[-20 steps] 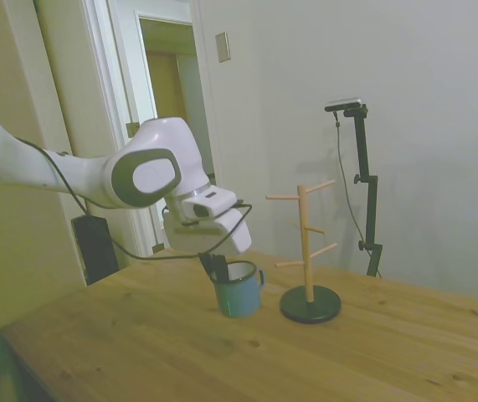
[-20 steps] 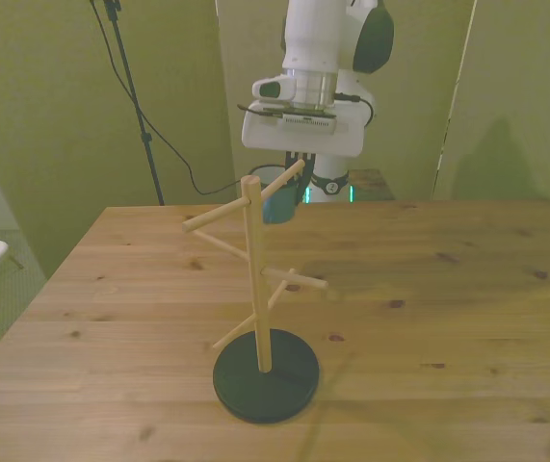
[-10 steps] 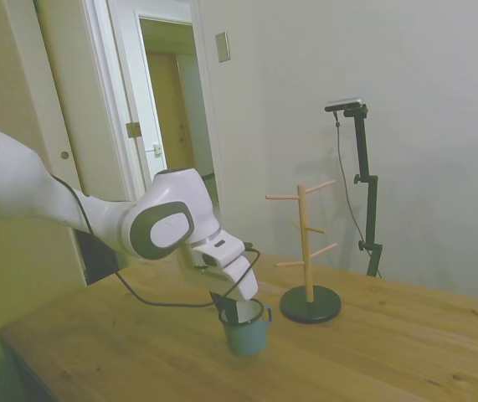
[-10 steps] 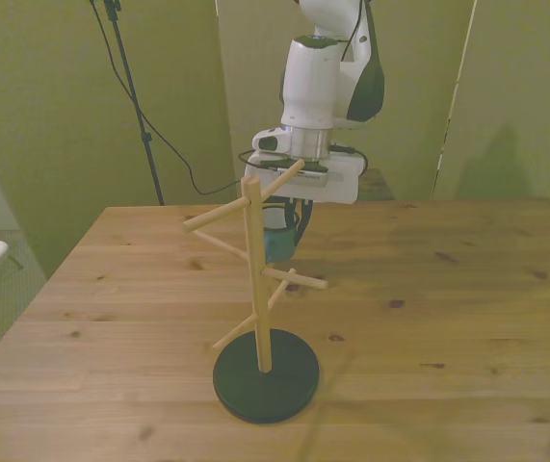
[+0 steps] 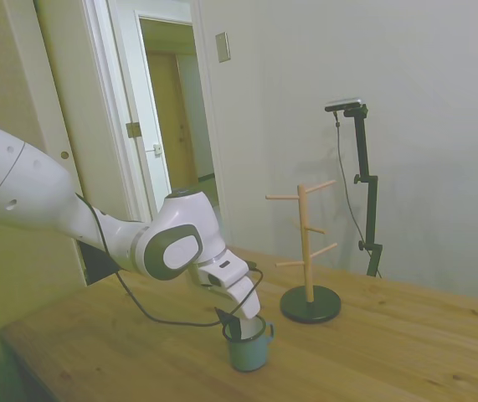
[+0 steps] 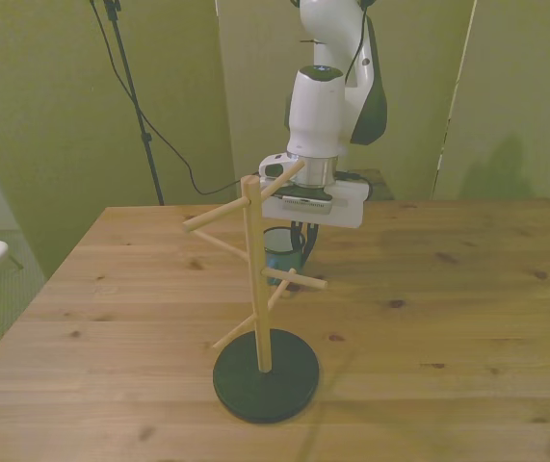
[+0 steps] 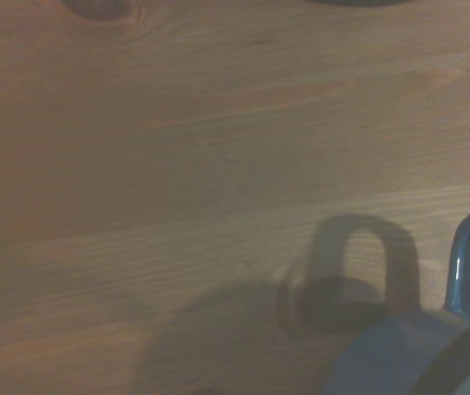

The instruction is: Unload the mug

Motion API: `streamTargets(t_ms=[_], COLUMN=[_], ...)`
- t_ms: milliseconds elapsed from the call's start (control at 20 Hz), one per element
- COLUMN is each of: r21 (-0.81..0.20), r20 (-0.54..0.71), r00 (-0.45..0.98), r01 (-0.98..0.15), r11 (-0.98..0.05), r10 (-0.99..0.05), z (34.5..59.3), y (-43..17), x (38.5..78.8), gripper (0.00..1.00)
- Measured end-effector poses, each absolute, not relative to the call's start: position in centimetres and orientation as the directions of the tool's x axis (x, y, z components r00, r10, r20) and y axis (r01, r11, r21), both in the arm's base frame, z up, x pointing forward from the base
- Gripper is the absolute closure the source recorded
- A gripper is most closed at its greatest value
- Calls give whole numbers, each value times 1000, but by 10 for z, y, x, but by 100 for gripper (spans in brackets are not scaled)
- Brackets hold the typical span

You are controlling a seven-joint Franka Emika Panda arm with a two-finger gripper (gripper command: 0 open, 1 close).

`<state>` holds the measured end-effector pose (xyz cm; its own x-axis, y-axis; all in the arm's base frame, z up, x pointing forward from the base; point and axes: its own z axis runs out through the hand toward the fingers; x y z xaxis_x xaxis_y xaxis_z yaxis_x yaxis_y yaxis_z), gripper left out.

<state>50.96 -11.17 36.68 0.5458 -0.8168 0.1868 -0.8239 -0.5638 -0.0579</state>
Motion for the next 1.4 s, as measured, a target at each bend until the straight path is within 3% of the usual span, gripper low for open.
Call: streamTargets(t_ms=[50, 500, 700, 950, 1250, 1400], r21=[-58, -54, -38, -2, -70, -119], r20=[187, 181, 203, 258, 328, 310], r00=[547, 561, 561, 564, 555, 549], r01=[-823, -814, -814, -812, -793, -787], r11=[-565, -578, -579, -584, -605, -605], r10=[-816, -808, -803, -784, -765, -776], z=[367, 366, 377, 432, 504, 520], y=[-111, -110, -118, -122, -97, -80], x=[510, 507, 502, 484, 474, 473], gripper=[0, 0, 0, 0, 0, 0])
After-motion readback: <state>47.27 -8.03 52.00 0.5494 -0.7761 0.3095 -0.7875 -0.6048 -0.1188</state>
